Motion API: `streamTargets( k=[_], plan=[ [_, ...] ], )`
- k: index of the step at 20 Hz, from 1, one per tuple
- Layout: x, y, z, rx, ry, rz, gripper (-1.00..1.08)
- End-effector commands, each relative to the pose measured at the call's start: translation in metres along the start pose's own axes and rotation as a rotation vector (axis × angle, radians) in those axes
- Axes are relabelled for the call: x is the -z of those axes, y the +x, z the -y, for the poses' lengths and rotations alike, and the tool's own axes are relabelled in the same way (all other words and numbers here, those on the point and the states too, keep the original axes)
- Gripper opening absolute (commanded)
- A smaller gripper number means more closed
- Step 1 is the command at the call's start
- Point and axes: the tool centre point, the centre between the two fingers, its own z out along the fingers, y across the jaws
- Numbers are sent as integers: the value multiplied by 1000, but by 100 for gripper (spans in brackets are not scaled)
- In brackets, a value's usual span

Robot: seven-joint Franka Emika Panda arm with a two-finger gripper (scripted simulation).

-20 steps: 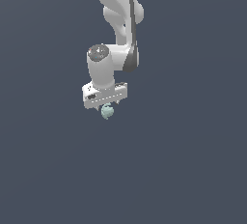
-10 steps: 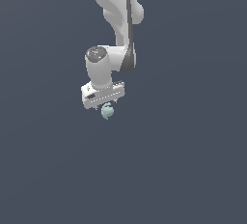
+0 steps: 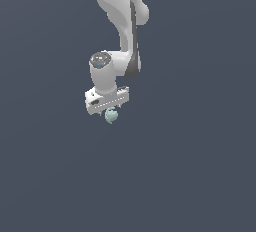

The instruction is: Pick up the object and move it to a goal position.

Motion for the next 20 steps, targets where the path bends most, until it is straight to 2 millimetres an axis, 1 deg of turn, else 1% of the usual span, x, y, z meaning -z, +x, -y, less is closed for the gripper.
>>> streamTargets(
  k=[1, 5, 10, 11, 20],
  plan=[
    [-12, -1, 1, 1, 1, 1, 100],
    [-29, -1, 1, 3, 1, 1, 100],
    [-36, -1, 0, 3, 0, 1, 100],
    [-36, -1, 0, 3, 0, 1, -100],
    [-36, -1, 0, 3, 0, 1, -100]
  ],
)
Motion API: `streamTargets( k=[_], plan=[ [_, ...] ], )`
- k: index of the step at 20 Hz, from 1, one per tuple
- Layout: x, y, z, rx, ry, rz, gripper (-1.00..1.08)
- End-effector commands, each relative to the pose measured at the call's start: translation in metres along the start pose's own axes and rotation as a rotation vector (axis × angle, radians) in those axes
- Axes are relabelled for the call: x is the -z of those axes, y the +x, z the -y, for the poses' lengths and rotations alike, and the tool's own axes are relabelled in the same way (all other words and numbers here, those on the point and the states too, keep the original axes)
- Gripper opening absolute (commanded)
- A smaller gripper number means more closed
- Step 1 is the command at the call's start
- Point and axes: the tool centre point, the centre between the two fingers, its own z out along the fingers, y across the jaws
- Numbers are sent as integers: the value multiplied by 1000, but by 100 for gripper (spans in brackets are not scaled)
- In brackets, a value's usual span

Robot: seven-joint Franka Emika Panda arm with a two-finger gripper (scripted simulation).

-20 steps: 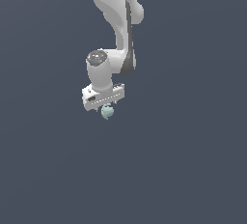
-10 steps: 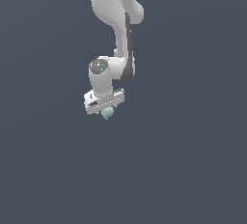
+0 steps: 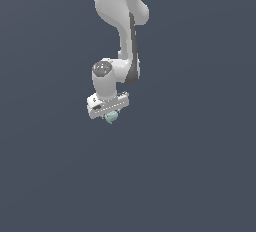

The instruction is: Pick up the object and move it to a goal position.

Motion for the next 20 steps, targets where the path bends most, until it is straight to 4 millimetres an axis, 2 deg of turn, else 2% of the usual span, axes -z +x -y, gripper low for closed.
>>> streamTargets(
  k=[1, 6, 11, 15, 20],
  plan=[
    [0, 0, 0, 0, 0, 0, -100],
    [6, -1, -1, 0, 0, 0, -100],
    [26, -4, -4, 0, 0, 0, -100],
    [51, -7, -7, 0, 0, 0, -100],
    [94, -13, -13, 0, 1, 0, -100]
  ],
)
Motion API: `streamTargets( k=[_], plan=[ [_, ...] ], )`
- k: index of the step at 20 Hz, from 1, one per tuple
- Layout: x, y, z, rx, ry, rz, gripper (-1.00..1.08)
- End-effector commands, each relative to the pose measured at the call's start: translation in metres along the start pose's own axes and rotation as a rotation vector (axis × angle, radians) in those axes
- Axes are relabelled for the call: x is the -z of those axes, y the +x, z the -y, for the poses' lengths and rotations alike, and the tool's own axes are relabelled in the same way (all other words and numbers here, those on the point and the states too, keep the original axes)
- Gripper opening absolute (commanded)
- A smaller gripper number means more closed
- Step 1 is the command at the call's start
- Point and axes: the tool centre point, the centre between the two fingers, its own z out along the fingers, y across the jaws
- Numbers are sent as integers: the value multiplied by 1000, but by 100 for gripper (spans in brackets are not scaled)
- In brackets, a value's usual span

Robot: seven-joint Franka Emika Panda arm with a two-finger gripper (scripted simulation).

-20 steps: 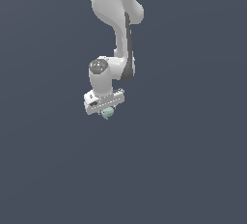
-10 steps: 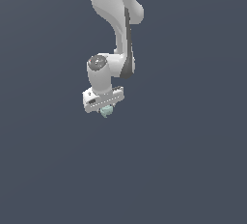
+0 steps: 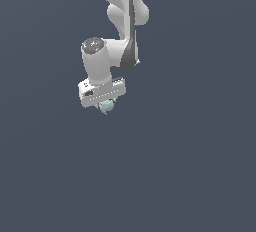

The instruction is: Pick up the object and move it to a goal position.

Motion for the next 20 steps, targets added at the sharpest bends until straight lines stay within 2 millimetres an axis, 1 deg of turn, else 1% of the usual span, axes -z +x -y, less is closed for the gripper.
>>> streamTargets(
  k=[1, 20],
  plan=[
    [24, -3, -3, 0, 0, -1, -100],
    [224, -29, -33, 0, 1, -1, -100]
  ],
)
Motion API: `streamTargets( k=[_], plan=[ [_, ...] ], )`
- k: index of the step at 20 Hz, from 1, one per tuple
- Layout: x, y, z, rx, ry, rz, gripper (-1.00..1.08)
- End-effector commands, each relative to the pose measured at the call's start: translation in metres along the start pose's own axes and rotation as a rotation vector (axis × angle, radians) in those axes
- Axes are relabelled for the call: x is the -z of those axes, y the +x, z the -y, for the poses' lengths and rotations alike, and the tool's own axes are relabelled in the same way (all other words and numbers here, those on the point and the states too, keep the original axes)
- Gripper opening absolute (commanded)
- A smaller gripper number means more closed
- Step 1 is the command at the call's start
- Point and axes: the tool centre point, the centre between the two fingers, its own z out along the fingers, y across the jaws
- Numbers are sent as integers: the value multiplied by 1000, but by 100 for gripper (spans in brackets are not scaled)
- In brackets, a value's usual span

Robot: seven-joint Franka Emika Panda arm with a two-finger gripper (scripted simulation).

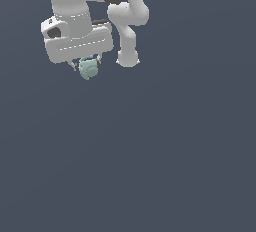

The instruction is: Pick up the object and move it to a goal position.

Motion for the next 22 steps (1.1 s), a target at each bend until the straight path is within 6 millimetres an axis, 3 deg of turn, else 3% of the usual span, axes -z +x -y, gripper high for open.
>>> streamTargets(
  k=[1, 12, 22],
  plan=[
    [26, -3, -4, 0, 1, 1, -100],
    [127, -13, -21, 0, 0, 2, -100],
    [171, -16, -31, 0, 0, 2, -100]
  ],
)
